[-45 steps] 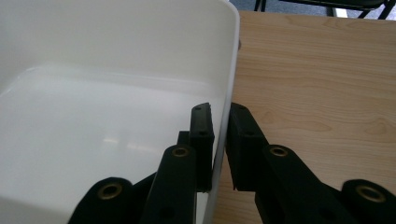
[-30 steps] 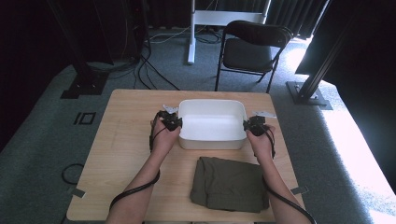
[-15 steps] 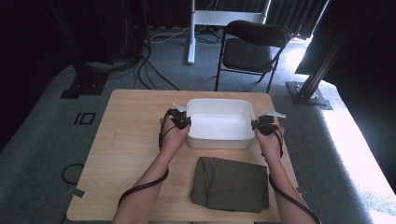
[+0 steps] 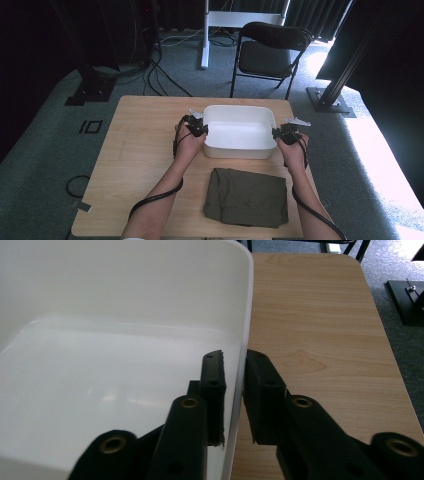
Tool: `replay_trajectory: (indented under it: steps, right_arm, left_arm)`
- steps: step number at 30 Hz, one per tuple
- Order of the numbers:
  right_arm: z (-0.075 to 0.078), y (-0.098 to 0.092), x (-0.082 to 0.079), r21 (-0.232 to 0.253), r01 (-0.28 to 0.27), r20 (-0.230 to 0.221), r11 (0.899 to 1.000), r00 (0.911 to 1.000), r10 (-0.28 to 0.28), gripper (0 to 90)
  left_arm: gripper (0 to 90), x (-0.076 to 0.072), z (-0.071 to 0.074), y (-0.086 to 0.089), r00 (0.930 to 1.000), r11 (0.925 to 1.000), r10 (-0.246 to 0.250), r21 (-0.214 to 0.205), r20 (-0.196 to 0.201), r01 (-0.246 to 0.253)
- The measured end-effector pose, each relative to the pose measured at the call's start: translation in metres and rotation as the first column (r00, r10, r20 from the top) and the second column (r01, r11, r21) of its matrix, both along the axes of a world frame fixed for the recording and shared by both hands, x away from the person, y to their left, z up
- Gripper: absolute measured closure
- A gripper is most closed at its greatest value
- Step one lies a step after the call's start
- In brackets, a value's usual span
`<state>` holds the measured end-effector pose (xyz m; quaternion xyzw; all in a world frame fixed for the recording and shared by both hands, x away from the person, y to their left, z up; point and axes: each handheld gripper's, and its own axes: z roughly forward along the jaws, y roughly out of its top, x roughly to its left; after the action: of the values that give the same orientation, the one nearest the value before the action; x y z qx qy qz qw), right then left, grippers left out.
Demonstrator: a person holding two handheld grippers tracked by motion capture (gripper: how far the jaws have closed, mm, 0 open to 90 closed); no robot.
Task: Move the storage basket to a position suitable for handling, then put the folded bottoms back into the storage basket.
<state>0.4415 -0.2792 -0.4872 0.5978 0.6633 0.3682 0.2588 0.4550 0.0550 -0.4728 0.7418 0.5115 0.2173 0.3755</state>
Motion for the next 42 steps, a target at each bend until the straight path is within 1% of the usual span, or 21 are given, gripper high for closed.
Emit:
replay_trajectory:
  steps: [1,3,5,7,8,9,10,12,13,14,15,18,20,21,24,27,29,33,40,41,42]
  right_arm:
    - [0.001,0.000,0.000,0.009,-0.007,0.004,1.000,1.0000,0.007,74.5]
    - [0.003,-0.001,-0.001,0.031,-0.017,0.010,0.999,0.9998,0.017,69.1]
    - [0.005,-0.001,-0.001,0.049,-0.031,0.024,0.998,0.9993,0.030,60.4]
    - [0.008,0.000,0.000,0.078,-0.055,0.052,0.995,0.9974,0.051,45.2]
    - [0.009,0.001,0.002,0.109,-0.086,0.076,0.990,0.9941,0.078,35.9]
    - [0.010,0.001,0.002,0.116,-0.104,0.087,0.988,0.9917,0.095,29.7]
    - [0.012,0.003,0.002,0.096,-0.131,0.104,0.987,0.9872,0.121,24.6]
    - [0.013,0.006,0.001,0.065,-0.132,0.137,0.989,0.9830,0.122,14.5]
    - [0.013,0.008,0.001,0.054,-0.114,0.148,0.992,0.9834,0.105,15.4]
    - [0.014,0.009,0.001,0.039,-0.122,0.152,0.992,0.9816,0.115,15.2]
    - [0.014,0.010,0.001,0.035,-0.130,0.151,0.991,0.9808,0.123,13.3]
    - [0.013,0.013,0.000,0.028,-0.142,0.130,0.989,0.9819,0.137,14.9]
    - [0.014,0.014,-0.001,0.014,-0.147,0.131,0.989,0.9809,0.144,14.9]
    - [0.014,0.014,-0.002,0.018,-0.152,0.132,0.988,0.9801,0.149,14.9]
    - [0.017,0.014,-0.005,0.031,-0.167,0.131,0.985,0.9781,0.162,15.0]
    - [0.020,0.013,-0.009,0.026,-0.173,0.142,0.985,0.9755,0.168,14.9]
    - [0.023,0.013,-0.012,0.024,-0.178,0.152,0.984,0.9733,0.172,15.0]
    - [0.028,0.012,-0.017,0.026,-0.194,0.161,0.981,0.9689,0.188,15.0]
    - [0.033,0.013,-0.027,0.006,-0.226,0.166,0.974,0.9608,0.222,15.4]
    - [0.035,0.013,-0.031,0.025,-0.234,0.184,0.972,0.9569,0.225,15.4]
    - [0.036,0.013,-0.033,0.036,-0.236,0.183,0.971,0.9568,0.226,15.4]
  left_arm:
    - [71.0,0.000,0.001,0.000,1.0000,1.0000,0.001,-0.008,-0.004,-0.001]
    - [61.3,-0.001,0.002,0.001,0.9996,1.0000,0.002,-0.006,0.028,-0.002]
    - [61.2,-0.001,0.004,0.002,0.9999,0.9998,-0.008,-0.018,0.012,0.008]
    - [51.2,-0.002,0.006,0.003,0.9989,0.9991,-0.041,-0.012,0.025,0.041]
    - [47.9,-0.002,0.006,0.004,0.9986,0.9985,-0.046,-0.030,0.027,0.047]
    - [43.3,-0.001,0.007,0.006,0.9971,0.9965,-0.071,-0.041,0.028,0.072]
    - [35.8,-0.001,0.007,0.007,0.9955,0.9953,-0.089,-0.037,0.033,0.090]
    - [33.6,-0.002,0.009,0.008,0.9904,0.9908,-0.128,-0.038,0.053,0.130]
    - [31.3,-0.003,0.010,0.008,0.9878,0.9879,-0.146,-0.044,0.053,0.149]
    - [25.9,-0.004,0.011,0.008,0.9859,0.9869,-0.156,-0.033,0.062,0.158]
    - [25.0,-0.006,0.012,0.009,0.9841,0.9866,-0.159,-0.024,0.080,0.161]
    - [17.6,-0.008,0.013,0.011,0.9808,0.9867,-0.162,0.003,0.109,0.162]
    - [17.5,-0.010,0.013,0.013,0.9789,0.9837,-0.178,-0.005,0.100,0.180]
    - [17.5,-0.012,0.013,0.014,0.9770,0.9807,-0.192,-0.021,0.093,0.194]
    - [17.6,-0.016,0.012,0.017,0.9748,0.9758,-0.214,-0.031,0.063,0.216]
    - [17.5,-0.019,0.012,0.019,0.9707,0.9727,-0.224,-0.041,0.087,0.228]
    - [17.5,-0.023,0.014,0.020,0.9673,0.9715,-0.224,-0.050,0.119,0.231]
    - [17.5,-0.027,0.017,0.021,0.9648,0.9703,-0.231,-0.043,0.126,0.238]
    - [17.5,-0.035,0.025,0.025,0.9633,0.9673,-0.232,-0.072,0.135,0.243]
    - [17.5,-0.036,0.026,0.026,0.9620,0.9658,-0.238,-0.073,0.134,0.249]
    - [17.5,-0.038,0.027,0.025,0.9616,0.9653,-0.240,-0.073,0.134,0.251]
